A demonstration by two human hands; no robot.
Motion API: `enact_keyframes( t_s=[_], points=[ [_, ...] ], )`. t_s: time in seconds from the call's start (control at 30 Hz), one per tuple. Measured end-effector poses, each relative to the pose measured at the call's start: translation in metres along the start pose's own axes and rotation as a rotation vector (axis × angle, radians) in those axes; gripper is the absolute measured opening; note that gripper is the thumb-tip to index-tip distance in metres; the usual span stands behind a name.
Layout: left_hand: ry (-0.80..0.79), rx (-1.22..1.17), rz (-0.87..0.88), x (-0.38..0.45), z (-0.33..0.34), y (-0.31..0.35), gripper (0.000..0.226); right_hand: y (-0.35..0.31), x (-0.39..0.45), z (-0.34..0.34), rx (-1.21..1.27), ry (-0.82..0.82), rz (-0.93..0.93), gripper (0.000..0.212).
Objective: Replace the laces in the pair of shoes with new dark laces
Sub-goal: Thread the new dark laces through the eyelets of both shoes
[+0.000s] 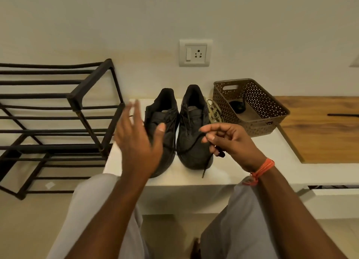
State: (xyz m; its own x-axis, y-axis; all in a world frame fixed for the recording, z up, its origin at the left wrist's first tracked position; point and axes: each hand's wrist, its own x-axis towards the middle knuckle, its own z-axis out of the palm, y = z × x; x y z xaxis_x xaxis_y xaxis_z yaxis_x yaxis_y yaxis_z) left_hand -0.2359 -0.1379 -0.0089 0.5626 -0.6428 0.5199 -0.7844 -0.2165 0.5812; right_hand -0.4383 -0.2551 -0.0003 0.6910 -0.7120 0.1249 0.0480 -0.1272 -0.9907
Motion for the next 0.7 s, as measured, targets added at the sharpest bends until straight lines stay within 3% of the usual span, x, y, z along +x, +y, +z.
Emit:
enact_keyframes(
  t_s=[0.07,0.17,0.23,0.3,0.37,0.43,0.6,0.7],
  points=[
    [-0.196,-0.055,0.286,-0.012,0.013,0.016,0.058,0.0,0.001,0.009,0.038,-0.032,-0.012,0.022],
    [-0.468,-0.162,0.38,-0.02,0.027,0.02,0.04,0.002,0.004,0.014,0.019,-0.012,-0.017,0.024],
    [-0.398,-0.321,0.27,-0.015,0.027,0.018,0.024,0.003,0.005,0.011,-0.04,0.024,-0.008,0.02],
    [-0.174,-0.452,0.048,-0.004,0.019,0.013,0.018,0.002,0.003,0.005,-0.087,0.044,-0.012,0.014],
    [0.025,-0.575,-0.226,0.006,0.006,0.006,0.018,0.002,0.0,-0.001,-0.089,0.058,0.003,0.014],
    [0.124,-0.643,-0.404,0.012,-0.003,-0.002,0.025,0.002,-0.002,-0.006,-0.105,0.088,0.015,0.016],
    [0.139,-0.646,-0.421,0.013,-0.01,-0.002,0.028,0.001,-0.003,-0.012,-0.153,0.191,0.07,0.015],
    [0.115,-0.613,-0.427,0.013,-0.014,0.001,0.029,0.002,-0.005,-0.02,-0.296,0.268,0.147,0.037]
  ],
)
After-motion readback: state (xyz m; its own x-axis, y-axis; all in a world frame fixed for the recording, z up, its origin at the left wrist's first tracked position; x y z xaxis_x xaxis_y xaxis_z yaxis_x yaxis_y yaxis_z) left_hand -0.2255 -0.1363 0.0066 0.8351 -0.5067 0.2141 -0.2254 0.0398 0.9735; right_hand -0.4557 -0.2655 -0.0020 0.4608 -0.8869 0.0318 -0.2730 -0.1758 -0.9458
